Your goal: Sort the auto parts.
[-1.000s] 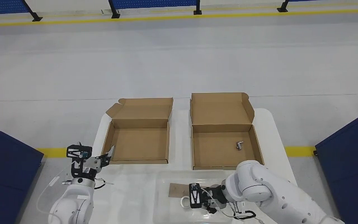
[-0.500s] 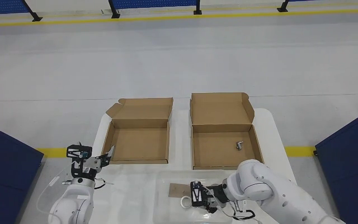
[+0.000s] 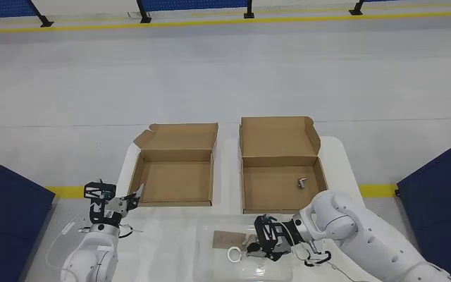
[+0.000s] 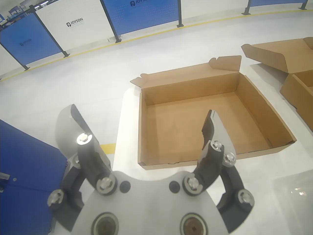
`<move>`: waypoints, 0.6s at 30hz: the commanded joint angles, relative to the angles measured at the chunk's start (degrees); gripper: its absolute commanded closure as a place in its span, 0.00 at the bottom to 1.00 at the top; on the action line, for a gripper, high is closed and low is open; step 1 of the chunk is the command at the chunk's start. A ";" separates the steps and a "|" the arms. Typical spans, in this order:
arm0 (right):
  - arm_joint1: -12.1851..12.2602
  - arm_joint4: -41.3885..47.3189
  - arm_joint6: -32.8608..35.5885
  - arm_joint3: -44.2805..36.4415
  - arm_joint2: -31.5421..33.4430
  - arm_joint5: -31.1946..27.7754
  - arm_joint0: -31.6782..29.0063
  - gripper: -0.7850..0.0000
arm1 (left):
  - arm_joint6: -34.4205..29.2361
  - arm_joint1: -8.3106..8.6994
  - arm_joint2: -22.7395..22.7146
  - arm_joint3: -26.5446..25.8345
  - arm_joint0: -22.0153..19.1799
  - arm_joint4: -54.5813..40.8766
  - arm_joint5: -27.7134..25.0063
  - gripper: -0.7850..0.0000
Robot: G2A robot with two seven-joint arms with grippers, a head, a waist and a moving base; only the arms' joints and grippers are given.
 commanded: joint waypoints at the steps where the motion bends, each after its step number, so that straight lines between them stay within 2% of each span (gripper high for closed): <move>1: -0.01 -0.01 0.00 0.00 0.01 0.00 -0.01 1.00 | 0.00 0.00 0.00 0.00 0.00 0.00 0.00 0.00; 9: -0.01 -0.01 0.00 0.00 0.01 0.00 -0.01 1.00 | 0.00 0.00 0.00 0.00 0.00 0.00 0.00 0.00; 12: 0.19 1.60 -2.69 -0.54 0.13 0.00 -0.74 1.00 | 0.00 0.00 0.00 0.00 0.00 0.00 0.00 0.00; 18: 2.51 12.69 -4.37 -2.72 0.69 0.00 -0.59 1.00 | 0.00 0.00 0.00 0.00 0.00 0.00 0.00 0.00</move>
